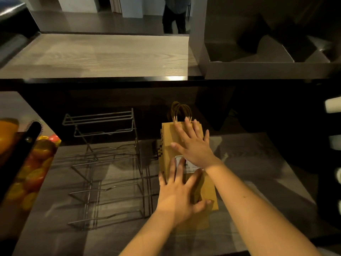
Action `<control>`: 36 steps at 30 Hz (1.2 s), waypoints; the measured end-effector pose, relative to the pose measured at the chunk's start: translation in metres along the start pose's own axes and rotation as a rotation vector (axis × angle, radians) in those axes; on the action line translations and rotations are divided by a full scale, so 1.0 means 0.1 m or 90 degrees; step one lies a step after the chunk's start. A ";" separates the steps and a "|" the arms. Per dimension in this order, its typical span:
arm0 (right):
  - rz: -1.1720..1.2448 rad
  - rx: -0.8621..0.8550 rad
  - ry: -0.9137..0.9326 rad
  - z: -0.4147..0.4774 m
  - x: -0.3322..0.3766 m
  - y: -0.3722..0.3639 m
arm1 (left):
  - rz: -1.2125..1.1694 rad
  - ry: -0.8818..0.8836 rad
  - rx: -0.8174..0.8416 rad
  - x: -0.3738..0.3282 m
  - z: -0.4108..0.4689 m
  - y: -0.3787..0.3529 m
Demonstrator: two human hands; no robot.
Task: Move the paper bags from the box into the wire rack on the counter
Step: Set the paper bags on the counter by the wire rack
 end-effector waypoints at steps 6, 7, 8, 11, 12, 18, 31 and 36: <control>0.068 -0.002 -0.077 -0.39 -0.21 0.01 | -0.085 0.006 -0.029 0.01 -0.09 0.07; 0.091 0.006 -0.095 -0.45 -0.23 0.00 | -0.108 0.007 -0.037 0.02 -0.10 0.07; 0.119 0.008 -0.112 -0.53 -0.26 0.00 | -0.128 0.006 -0.040 0.01 -0.12 0.08; 0.224 0.001 -0.142 -0.75 -0.33 -0.02 | -0.153 0.016 -0.051 0.02 -0.18 0.10; 0.257 -0.006 -0.151 -0.82 -0.34 -0.03 | -0.149 0.016 -0.059 0.01 -0.19 0.11; 0.356 -0.033 -0.226 -1.29 -0.45 -0.10 | -0.062 -0.014 -0.114 -0.24 -0.26 0.14; 0.417 -0.058 -0.412 -2.78 -1.13 -0.06 | -0.056 -0.293 -0.029 -1.43 -0.42 -0.22; 0.481 -0.099 -0.490 -3.62 -1.41 -0.13 | -0.094 -0.350 0.098 -2.01 -0.52 -0.55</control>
Point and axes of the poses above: each hand's wrist, its own z-axis towards the middle knuckle, its own y-axis out of the back of the hand, x = y × z, the point moved 2 cm from there along z, towards the middle knuckle, and after that the axes turned 5 degrees about x, right-handed, at the moved point
